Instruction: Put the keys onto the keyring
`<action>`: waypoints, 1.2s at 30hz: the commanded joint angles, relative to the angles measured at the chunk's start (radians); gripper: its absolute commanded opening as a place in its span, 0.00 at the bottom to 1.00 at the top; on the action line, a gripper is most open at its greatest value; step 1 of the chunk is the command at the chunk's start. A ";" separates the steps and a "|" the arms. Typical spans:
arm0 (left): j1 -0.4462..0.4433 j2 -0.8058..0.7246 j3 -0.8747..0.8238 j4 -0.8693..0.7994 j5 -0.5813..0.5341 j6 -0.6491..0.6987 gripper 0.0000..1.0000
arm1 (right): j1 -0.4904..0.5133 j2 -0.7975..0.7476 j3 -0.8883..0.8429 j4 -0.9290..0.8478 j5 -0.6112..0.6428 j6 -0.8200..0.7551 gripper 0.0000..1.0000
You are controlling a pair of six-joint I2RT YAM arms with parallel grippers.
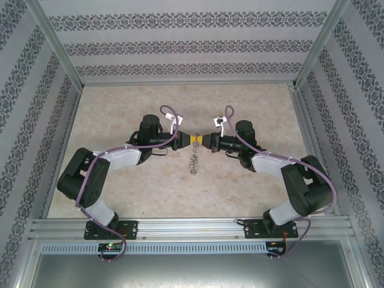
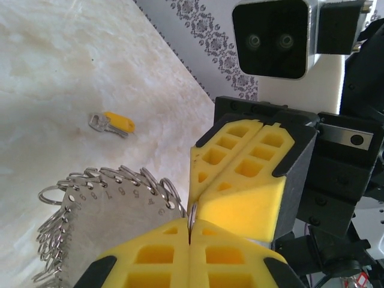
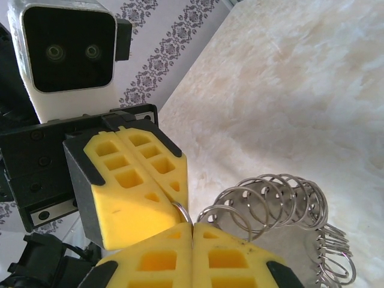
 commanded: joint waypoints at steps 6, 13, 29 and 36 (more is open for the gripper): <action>-0.012 -0.076 0.209 -0.582 -0.024 0.422 0.00 | -0.073 -0.060 -0.020 0.043 -0.061 0.040 0.28; -0.011 -0.069 0.312 -0.782 -0.024 0.566 0.00 | -0.065 -0.096 -0.037 0.038 -0.144 0.035 0.33; -0.012 -0.016 0.414 -0.912 0.086 0.638 0.00 | -0.009 0.002 0.036 0.053 -0.193 0.012 0.37; -0.013 -0.002 0.420 -0.918 0.105 0.642 0.00 | 0.002 0.023 0.052 0.054 -0.196 0.015 0.31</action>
